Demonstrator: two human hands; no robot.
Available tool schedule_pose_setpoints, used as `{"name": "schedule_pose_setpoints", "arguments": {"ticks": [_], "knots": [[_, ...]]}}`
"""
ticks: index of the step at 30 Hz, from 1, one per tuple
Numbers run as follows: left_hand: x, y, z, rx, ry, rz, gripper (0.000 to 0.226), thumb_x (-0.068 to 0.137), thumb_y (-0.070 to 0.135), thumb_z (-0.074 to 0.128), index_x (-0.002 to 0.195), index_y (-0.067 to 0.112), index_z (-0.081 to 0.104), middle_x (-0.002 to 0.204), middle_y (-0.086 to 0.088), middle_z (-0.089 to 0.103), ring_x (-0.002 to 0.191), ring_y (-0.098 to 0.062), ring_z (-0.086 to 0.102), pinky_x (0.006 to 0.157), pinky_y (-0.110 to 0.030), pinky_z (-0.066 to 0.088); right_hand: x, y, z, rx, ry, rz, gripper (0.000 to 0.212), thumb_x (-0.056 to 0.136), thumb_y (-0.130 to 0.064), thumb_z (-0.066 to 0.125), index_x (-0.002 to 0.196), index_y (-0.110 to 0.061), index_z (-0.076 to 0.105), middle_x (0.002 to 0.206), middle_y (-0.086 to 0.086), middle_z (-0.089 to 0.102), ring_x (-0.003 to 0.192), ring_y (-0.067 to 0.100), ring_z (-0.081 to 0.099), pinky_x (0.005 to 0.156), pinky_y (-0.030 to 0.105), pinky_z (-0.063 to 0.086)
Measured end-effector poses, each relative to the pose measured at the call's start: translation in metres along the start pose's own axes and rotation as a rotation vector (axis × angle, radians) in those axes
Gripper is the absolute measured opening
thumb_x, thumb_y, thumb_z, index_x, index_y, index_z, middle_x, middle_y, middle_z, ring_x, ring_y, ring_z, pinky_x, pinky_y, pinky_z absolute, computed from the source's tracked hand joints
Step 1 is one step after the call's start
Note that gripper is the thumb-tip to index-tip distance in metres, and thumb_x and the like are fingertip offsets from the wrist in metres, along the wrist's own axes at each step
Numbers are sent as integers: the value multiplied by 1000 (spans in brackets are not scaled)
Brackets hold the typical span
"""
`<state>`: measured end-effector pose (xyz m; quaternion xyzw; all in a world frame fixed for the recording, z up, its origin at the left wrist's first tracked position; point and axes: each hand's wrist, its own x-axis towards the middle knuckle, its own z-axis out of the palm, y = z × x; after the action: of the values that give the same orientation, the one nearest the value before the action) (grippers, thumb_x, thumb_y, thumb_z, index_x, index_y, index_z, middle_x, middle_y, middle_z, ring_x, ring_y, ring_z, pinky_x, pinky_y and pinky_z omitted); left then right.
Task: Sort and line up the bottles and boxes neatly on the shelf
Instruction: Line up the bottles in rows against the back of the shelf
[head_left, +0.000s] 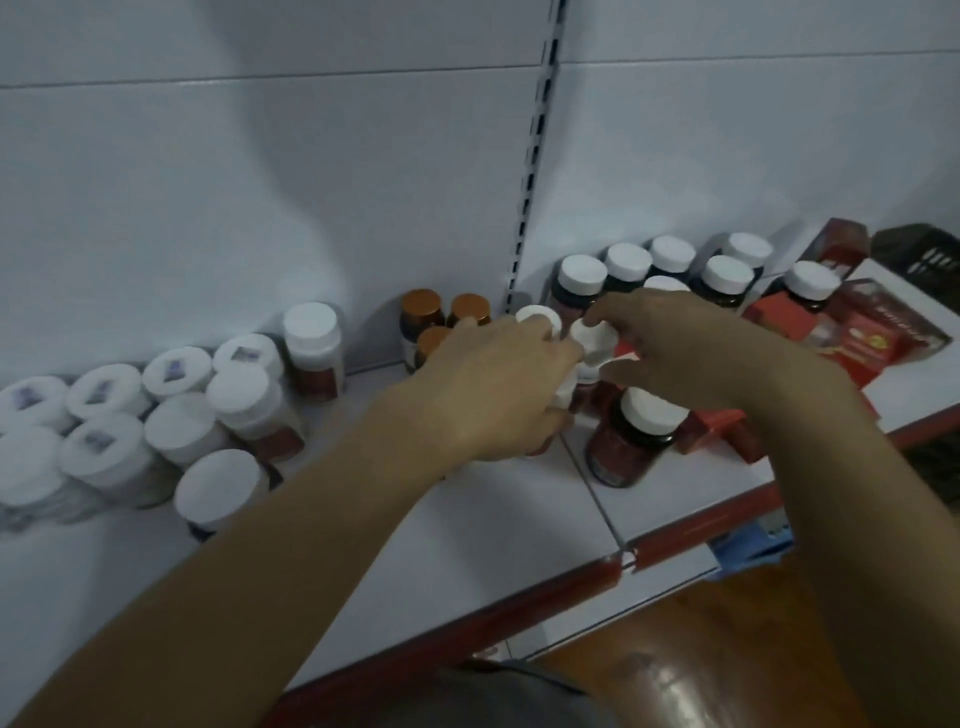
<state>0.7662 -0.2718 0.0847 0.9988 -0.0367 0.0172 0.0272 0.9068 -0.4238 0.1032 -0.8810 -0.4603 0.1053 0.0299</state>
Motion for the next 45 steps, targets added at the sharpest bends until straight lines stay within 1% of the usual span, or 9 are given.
{"name": "schedule_pose_setpoints", "arguments": {"ticks": [8,11,13,19,23,27,33,39,45], "knots": [[-3,8,4,-207,-4,-232,43,91,32,70,129,36,51,112,8,53,101,-17,57,80,-43,53,38,10,13,-8,14,-250,29,89,-40,69,99,-23,49,88,-7,52,79,19,55,66,38,48],[-40,3,-36,-332,219,-329,39,89,36,73,125,36,59,112,20,62,102,-2,58,89,-26,49,27,13,-11,-42,71,-341,23,88,-36,65,98,-25,48,87,-7,54,77,14,52,65,37,47],[-70,-2,-63,-345,375,-444,36,90,39,72,124,37,61,108,28,63,94,8,60,77,-12,48,16,8,-42,22,149,-393,25,84,-40,64,99,-28,48,87,-6,58,75,12,53,63,35,45],[-116,-25,-63,-234,504,-747,43,89,29,74,129,32,60,115,13,63,92,-13,64,81,-35,54,35,-45,-88,305,399,-649,32,87,-34,69,109,-19,53,103,2,63,77,14,58,67,27,47],[-119,-47,-34,-200,428,-801,43,88,23,77,128,26,61,116,2,68,99,-22,62,90,-45,53,84,-95,-65,218,290,-745,37,91,-30,68,119,-16,48,108,10,64,88,28,59,74,41,51],[-111,-67,-18,-163,292,-809,46,88,21,76,130,26,60,115,-4,63,104,-26,59,94,-41,46,113,-130,-29,96,185,-786,41,92,-25,65,127,-12,48,109,11,61,91,25,54,72,36,44],[-106,-93,-12,-122,100,-820,50,88,25,75,133,35,55,116,2,52,111,-26,55,94,-48,48,134,-157,6,-106,83,-719,29,87,-16,66,116,-14,60,104,8,63,96,28,61,79,39,51],[-107,-99,-10,-77,49,-758,43,87,27,74,124,37,54,106,13,42,97,-15,46,83,-42,46,131,-162,22,-163,141,-718,37,89,-14,69,124,-12,54,116,10,56,100,26,57,73,29,33],[-104,-99,-5,4,-20,-744,42,85,24,75,121,34,56,115,2,49,104,-24,54,75,-36,38,124,-159,19,-323,266,-674,50,88,-31,74,128,-16,50,119,8,55,99,29,61,66,35,36]]}}
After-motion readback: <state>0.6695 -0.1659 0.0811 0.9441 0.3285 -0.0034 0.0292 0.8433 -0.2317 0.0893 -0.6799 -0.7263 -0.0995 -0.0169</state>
